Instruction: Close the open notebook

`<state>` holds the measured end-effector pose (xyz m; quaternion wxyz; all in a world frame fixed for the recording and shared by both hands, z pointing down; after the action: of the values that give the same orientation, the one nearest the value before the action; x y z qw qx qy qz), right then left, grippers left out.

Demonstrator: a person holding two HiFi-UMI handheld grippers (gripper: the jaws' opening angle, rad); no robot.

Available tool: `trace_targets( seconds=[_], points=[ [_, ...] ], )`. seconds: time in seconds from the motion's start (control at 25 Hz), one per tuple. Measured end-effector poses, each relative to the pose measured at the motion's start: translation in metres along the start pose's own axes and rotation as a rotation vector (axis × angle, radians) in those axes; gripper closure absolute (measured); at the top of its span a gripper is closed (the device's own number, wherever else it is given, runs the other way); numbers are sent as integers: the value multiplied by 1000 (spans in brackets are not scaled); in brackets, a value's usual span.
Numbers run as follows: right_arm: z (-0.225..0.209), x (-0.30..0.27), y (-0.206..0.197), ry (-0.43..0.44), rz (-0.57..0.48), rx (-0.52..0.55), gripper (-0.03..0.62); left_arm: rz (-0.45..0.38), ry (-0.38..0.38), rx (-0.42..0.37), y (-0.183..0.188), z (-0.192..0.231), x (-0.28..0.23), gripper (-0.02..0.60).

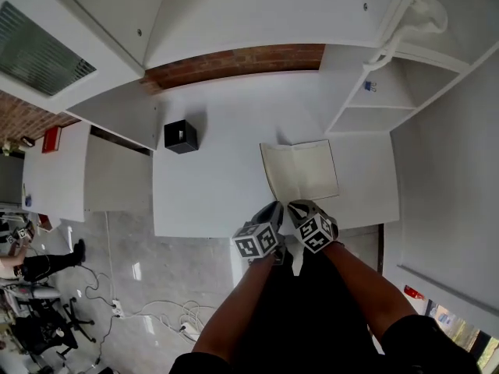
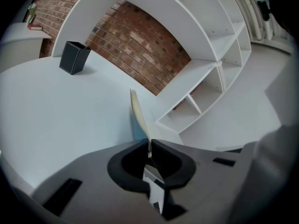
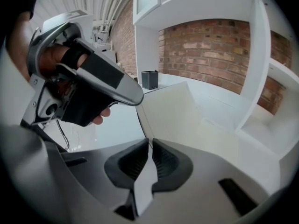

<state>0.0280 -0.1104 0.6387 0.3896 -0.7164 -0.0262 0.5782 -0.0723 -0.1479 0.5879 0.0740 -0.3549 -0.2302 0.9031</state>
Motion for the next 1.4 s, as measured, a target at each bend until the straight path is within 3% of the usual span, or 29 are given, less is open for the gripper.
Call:
trace_targets(
  seconds=[0.76,1.4],
  points=[
    [-48,58,-10,-10,-114,-80,588,32,-11,-104,1,-61,-23,558],
    [-108,83,-39,-10,-171,-175,594,16,28,-101,-10,-101,-60,558]
  ],
)
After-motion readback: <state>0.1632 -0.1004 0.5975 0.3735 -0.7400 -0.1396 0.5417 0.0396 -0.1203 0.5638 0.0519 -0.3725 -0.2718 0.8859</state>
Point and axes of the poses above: the fingertips, and each gripper's own axes: x backward along the fingers, z to its left, y out of its top, the point moved 7 cm from there along x, backward along the fingers, and after that the axes turned 7 degrees about z, right-handed, at the moved point
